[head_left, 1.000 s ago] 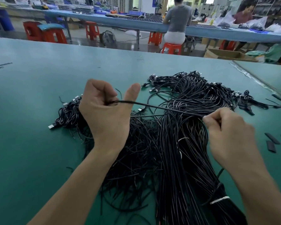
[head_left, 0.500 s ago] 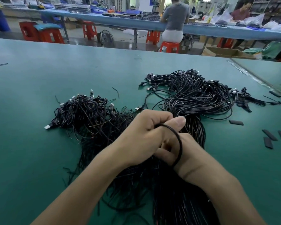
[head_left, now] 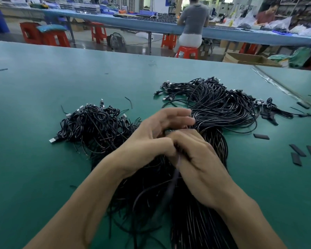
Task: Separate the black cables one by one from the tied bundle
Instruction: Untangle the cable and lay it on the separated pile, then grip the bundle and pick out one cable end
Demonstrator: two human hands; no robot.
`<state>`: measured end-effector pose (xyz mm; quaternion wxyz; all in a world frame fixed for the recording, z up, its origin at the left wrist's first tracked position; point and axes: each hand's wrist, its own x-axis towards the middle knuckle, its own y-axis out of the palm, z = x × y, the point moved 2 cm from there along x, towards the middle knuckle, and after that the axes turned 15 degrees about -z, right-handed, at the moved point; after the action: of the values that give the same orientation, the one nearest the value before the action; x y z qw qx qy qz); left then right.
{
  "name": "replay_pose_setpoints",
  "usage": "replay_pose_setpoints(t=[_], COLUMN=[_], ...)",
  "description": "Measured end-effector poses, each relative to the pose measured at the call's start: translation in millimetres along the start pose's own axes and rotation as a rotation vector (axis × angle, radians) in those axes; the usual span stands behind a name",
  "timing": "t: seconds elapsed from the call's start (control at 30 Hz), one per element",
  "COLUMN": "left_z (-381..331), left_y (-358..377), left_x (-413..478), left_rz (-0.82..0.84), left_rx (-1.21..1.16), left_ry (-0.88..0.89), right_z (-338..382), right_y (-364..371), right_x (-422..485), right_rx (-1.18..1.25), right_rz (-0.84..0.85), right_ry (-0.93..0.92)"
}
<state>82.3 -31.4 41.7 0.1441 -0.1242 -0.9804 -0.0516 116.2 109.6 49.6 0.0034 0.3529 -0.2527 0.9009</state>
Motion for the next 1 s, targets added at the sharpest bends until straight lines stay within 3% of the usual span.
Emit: replay_pose_setpoints(t=[0.13,0.2,0.33,0.47,0.53,0.6,0.67,0.73,0.87,1.0], left_z=[1.3,0.9,-2.5,4.8,8.9,10.7,7.9,3.3,-11.5,-27.6], left_y=[-5.3,-7.4,-8.6,-0.8,2.5,-1.4,-10.8,-16.6,-19.7,-14.8], left_x=[0.7,1.5,3.4,0.7,-0.2,2.2,5.7,6.8,0.3,-2.9], left_rz=[-0.083,-0.144,-0.071,-0.057,-0.068,-0.27,-0.583,-0.768,-0.862,-0.831], left_rx=[-0.238,-0.079,0.134,0.464,0.608,0.562,0.432,0.42,0.557,0.775], left_ry=[-0.059,0.006,0.059,0.188,0.237,0.21,0.12,0.129,0.266,0.193], right_z=[-0.9,-0.7,5.6,18.2,18.8,12.8,0.8,-9.3,-29.3,-42.0], right_y=[-6.8,-14.2,-25.7,-28.0,-26.0,-27.4,-32.4,-37.1,-39.9,-43.4], right_x=[2.1,4.8,9.3,11.9,10.7,11.5,13.4,14.0,8.2,5.2], right_rx=[0.193,0.253,0.452,0.641,0.671,0.627,0.518,0.504,0.464,0.606], right_rz=[-0.056,-0.07,-0.056,0.096,0.147,0.057,-0.152,-0.315,-0.444,-0.542], right_ry=[0.108,0.142,0.142,0.077,0.13,0.26,0.38,0.528,0.86,1.085])
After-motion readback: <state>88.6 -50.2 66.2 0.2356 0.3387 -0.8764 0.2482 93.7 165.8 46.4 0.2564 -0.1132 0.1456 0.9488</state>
